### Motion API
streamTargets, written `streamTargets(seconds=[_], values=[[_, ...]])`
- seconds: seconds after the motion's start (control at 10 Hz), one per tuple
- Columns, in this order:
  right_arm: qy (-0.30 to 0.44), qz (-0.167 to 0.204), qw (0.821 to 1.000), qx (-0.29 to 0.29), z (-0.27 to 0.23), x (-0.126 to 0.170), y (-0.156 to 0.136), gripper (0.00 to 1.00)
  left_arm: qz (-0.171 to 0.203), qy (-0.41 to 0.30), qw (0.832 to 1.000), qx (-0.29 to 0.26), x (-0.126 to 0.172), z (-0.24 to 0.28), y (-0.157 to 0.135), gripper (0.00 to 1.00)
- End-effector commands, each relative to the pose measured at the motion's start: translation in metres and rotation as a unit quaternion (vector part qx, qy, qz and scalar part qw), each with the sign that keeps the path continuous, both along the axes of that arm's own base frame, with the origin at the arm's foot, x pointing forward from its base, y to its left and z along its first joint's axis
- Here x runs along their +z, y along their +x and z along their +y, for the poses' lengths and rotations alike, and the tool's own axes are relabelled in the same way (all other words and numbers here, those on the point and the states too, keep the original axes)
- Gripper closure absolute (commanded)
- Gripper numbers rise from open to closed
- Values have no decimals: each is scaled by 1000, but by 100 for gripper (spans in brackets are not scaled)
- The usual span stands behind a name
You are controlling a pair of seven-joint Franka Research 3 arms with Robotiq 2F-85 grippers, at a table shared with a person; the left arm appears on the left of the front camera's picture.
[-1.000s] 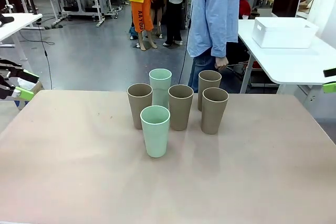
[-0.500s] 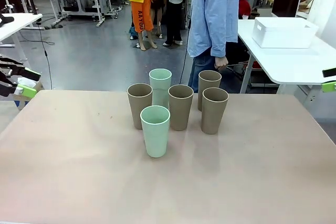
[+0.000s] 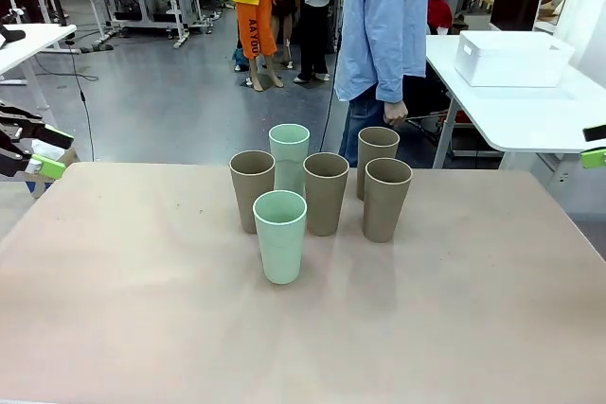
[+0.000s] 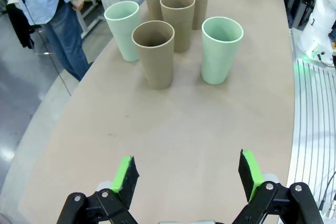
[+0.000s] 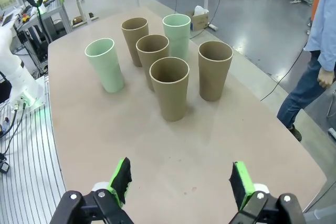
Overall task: Stack the cups and store them in the basket.
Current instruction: Pick up two Reusable plastic cups , one in each hand.
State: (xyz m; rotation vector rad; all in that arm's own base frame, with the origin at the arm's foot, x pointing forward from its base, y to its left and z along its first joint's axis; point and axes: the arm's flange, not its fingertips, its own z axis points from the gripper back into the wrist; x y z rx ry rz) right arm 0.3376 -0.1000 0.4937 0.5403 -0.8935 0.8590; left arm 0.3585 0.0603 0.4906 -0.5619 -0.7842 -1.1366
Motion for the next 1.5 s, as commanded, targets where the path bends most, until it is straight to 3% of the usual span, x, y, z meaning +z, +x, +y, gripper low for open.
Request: streamTargets(seconds=[0.0, 1.4], values=[[5, -14, 1000, 8, -2, 0, 3, 0, -7, -3, 1000, -8, 0, 1, 0, 0], [5, -14, 1000, 8, -2, 0, 3, 0, -7, -3, 1000, -8, 0, 1, 0, 0]])
